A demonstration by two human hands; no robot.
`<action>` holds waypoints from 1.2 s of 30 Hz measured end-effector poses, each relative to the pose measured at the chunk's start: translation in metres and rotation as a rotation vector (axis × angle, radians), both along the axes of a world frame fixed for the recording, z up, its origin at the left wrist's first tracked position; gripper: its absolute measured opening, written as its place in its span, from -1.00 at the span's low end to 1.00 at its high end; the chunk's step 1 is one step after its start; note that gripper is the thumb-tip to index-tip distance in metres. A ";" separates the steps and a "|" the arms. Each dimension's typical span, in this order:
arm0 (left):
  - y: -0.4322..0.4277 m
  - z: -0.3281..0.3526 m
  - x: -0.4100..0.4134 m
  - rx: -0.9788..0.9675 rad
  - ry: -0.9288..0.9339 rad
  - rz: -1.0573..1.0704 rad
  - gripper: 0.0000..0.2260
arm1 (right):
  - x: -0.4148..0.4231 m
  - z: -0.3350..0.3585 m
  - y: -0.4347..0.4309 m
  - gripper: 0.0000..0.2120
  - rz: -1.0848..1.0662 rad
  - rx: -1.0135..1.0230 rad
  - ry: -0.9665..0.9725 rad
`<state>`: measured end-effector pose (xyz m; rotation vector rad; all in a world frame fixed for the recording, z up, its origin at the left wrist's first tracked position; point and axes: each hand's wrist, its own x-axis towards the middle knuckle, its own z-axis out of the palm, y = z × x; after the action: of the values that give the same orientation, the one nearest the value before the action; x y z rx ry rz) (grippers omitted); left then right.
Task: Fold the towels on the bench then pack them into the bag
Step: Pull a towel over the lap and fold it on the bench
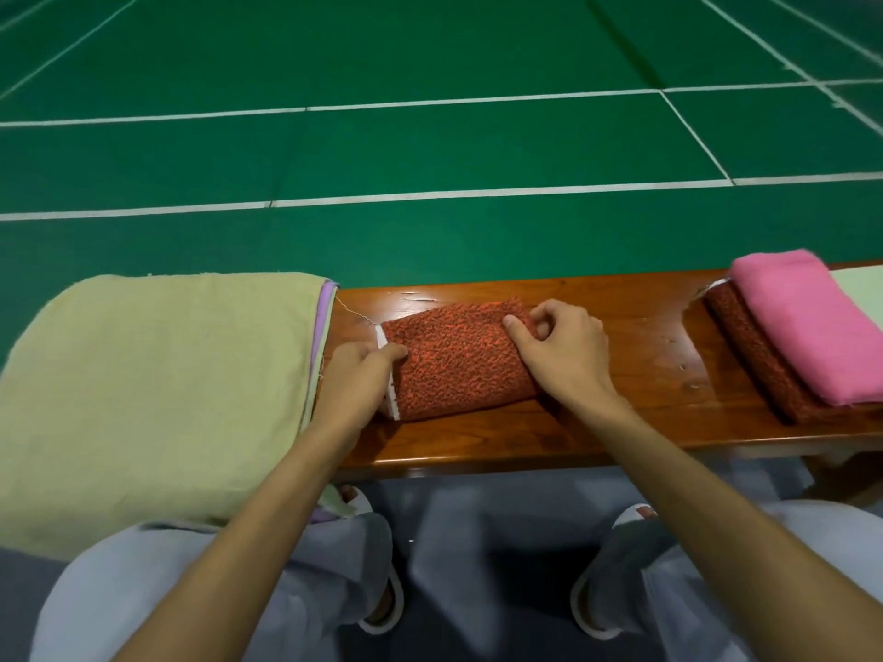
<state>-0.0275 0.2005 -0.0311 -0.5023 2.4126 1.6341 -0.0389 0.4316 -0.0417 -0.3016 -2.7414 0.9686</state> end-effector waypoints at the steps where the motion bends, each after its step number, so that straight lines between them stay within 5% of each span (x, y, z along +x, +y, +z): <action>1: -0.001 -0.002 0.001 -0.118 0.062 0.015 -0.63 | 0.002 0.000 -0.002 -0.68 -0.018 0.029 0.003; 4: -0.001 -0.007 0.009 -0.521 0.392 0.000 -0.57 | 0.007 0.002 -0.004 -0.48 0.066 0.153 0.126; 7: 0.012 -0.011 0.011 -0.701 0.623 -0.266 -0.49 | 0.011 0.003 -0.016 -0.37 0.323 0.359 0.162; 12: 0.023 -0.033 0.012 -0.924 0.522 -0.579 -0.51 | 0.021 -0.020 -0.033 -0.37 0.450 0.568 -0.106; 21: -0.003 -0.035 0.008 -0.893 0.293 -0.349 -0.41 | 0.043 -0.019 -0.003 -0.36 0.266 0.445 -0.230; 24: -0.003 -0.023 0.011 -0.875 0.227 -0.130 -0.30 | 0.044 -0.008 -0.003 -0.36 0.190 0.294 -0.166; 27: -0.006 -0.007 0.005 -0.761 0.054 -0.131 -0.21 | 0.035 0.013 0.002 -0.42 -0.037 0.093 -0.179; 31: 0.011 0.011 -0.003 -0.572 -0.161 -0.213 -0.39 | 0.015 0.036 -0.004 -0.31 -0.037 0.089 -0.506; 36: 0.028 0.007 -0.010 -0.370 -0.170 -0.116 -0.49 | 0.009 0.032 -0.004 -0.38 -0.022 -0.082 -0.519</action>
<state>-0.0372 0.2287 -0.0241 -0.5199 2.5645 1.0546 -0.0294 0.4277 -0.0101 -0.6819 -3.1458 1.1298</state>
